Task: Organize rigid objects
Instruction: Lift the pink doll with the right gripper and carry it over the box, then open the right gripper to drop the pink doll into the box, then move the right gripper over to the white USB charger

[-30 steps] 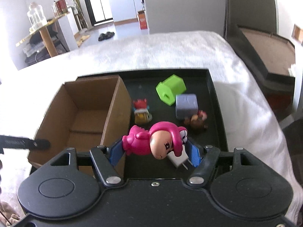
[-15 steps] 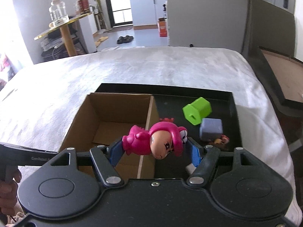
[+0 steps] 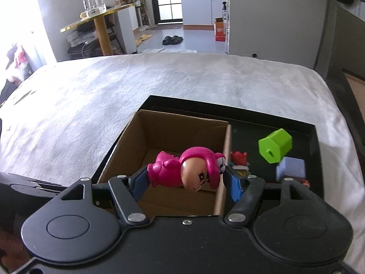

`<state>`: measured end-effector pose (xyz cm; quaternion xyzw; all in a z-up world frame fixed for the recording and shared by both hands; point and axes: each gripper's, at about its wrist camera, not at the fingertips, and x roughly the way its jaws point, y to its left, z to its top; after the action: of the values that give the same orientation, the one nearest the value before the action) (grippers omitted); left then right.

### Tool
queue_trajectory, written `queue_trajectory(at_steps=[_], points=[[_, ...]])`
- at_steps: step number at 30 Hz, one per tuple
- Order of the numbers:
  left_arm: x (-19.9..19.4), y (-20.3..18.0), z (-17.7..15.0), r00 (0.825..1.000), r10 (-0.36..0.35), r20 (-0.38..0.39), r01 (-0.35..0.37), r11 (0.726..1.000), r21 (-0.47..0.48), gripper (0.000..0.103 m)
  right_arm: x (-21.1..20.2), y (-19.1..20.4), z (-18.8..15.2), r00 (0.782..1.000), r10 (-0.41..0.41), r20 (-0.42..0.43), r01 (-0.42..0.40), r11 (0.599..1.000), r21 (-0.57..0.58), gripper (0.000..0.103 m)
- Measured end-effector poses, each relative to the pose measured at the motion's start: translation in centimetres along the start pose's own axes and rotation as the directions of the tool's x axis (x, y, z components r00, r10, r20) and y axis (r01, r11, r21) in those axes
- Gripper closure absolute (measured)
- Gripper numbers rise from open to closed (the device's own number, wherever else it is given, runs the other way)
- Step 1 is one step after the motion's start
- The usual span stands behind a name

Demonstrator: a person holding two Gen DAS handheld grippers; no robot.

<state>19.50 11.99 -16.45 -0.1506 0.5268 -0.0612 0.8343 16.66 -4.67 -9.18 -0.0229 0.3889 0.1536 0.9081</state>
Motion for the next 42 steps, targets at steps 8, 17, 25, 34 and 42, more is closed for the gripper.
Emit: queue_trajectory(at_steps=[8, 17, 25, 34, 42], points=[[0.0, 0.2, 0.2, 1.000, -0.009, -0.003, 0.009, 0.999, -0.031, 0.085, 1.8, 1.8, 1.4, 1.000, -0.001, -0.012, 0.001, 1.000, -0.028, 0.035], [0.1, 0.5, 0.2, 1.000, -0.015, -0.010, 0.014, 0.998, -0.068, 0.085, 2.9, 3.6, 3.3, 1.000, 0.000, 0.022, 0.001, 0.999, -0.047, 0.035], [0.1, 0.7, 0.2, 1.000, -0.014, -0.008, 0.013, 0.997, -0.082, 0.085, 2.9, 3.0, 2.7, 0.999, -0.022, 0.029, 0.022, 0.999, -0.025, 0.014], [-0.1, 0.4, 0.2, 1.000, 0.000, 0.005, 0.000, 0.996, -0.090, 0.084, 0.9, 1.0, 0.2, 0.999, -0.044, -0.001, 0.044, 0.999, 0.030, 0.013], [0.1, 0.0, 0.3, 0.999, 0.041, 0.010, -0.040, 0.995, -0.089, 0.084, -1.3, -1.2, -1.5, 0.998, -0.059, -0.004, 0.060, 0.997, 0.044, 0.014]])
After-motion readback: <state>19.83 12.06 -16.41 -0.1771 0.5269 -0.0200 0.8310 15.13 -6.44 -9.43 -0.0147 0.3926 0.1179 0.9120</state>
